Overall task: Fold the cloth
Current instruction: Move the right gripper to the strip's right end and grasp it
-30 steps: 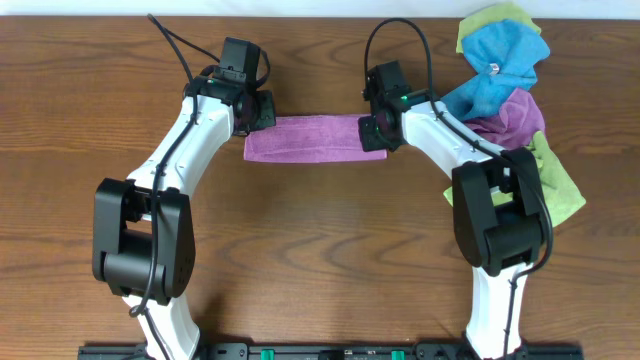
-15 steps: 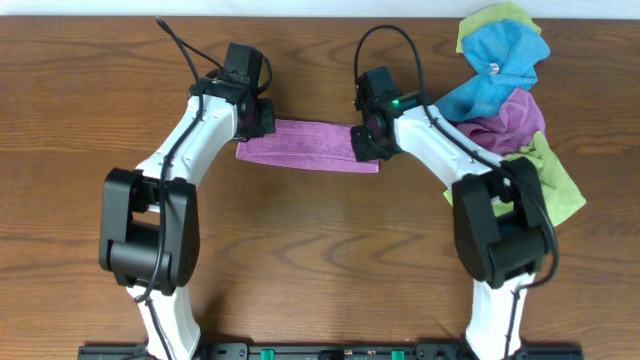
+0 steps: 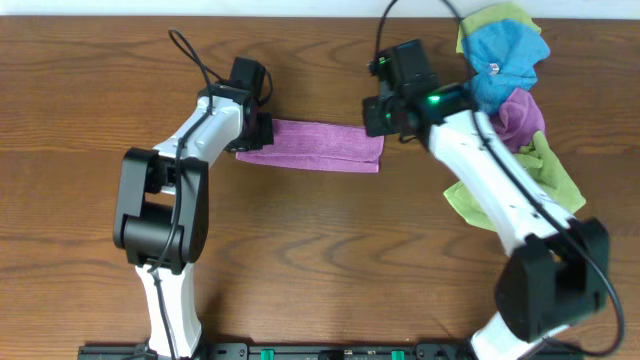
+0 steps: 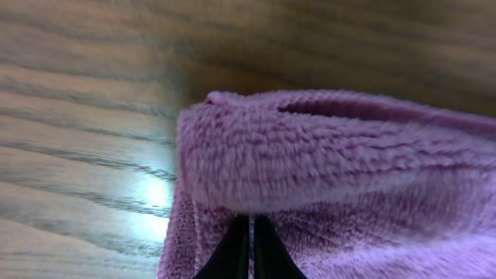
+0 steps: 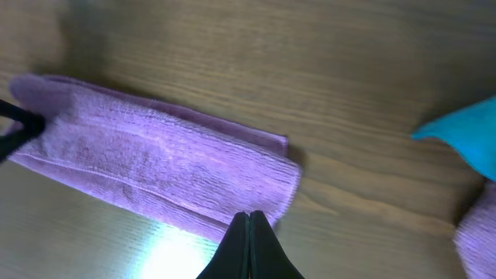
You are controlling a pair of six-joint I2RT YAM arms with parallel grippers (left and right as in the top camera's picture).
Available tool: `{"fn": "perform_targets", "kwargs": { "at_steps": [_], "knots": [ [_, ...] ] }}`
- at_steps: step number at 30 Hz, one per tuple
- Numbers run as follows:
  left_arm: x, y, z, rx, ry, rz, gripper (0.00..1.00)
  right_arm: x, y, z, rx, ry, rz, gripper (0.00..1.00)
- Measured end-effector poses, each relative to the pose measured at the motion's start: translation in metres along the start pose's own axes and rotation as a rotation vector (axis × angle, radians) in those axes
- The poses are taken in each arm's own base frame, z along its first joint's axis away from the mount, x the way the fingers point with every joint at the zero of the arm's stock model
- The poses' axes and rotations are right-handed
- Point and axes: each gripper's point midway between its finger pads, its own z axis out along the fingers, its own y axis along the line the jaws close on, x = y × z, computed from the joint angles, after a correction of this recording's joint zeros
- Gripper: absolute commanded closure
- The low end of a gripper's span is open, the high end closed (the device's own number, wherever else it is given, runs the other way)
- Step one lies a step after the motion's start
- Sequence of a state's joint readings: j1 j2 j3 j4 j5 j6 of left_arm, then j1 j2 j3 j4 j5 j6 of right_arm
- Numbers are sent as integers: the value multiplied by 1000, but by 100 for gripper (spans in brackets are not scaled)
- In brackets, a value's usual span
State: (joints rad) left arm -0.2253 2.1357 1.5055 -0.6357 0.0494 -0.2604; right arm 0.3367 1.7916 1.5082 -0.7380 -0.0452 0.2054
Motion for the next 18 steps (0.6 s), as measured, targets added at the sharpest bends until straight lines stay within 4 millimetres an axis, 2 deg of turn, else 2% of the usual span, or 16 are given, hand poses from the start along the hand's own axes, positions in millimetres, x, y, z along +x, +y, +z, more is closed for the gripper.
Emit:
{"fn": "perform_targets", "kwargs": {
  "at_steps": [2,3,5,7,8,11,15,18],
  "knots": [
    [4,1,0,-6,18,0,94,-2,-19,-4,-26,10,57,97],
    [6,2,-1,-7,25,0,94,-2,-31,-5,-38,17,91,93],
    [12,4,-2,-16,53,0,94,-1,-54,-7,-54,25,164,78],
    [18,6,-3,-24,78,0,94,0,-78,-9,-83,27,229,68],
    [19,6,-3,-25,81,0,95,1,-83,-9,-92,29,249,60],
    [19,6,-3,-26,85,0,94,4,-82,-10,-159,39,255,45],
    [21,7,-4,-29,92,0,94,10,-64,1,-256,79,229,39],
    [21,7,-4,-29,94,0,94,20,-54,21,-338,136,239,37]
  ]
}}
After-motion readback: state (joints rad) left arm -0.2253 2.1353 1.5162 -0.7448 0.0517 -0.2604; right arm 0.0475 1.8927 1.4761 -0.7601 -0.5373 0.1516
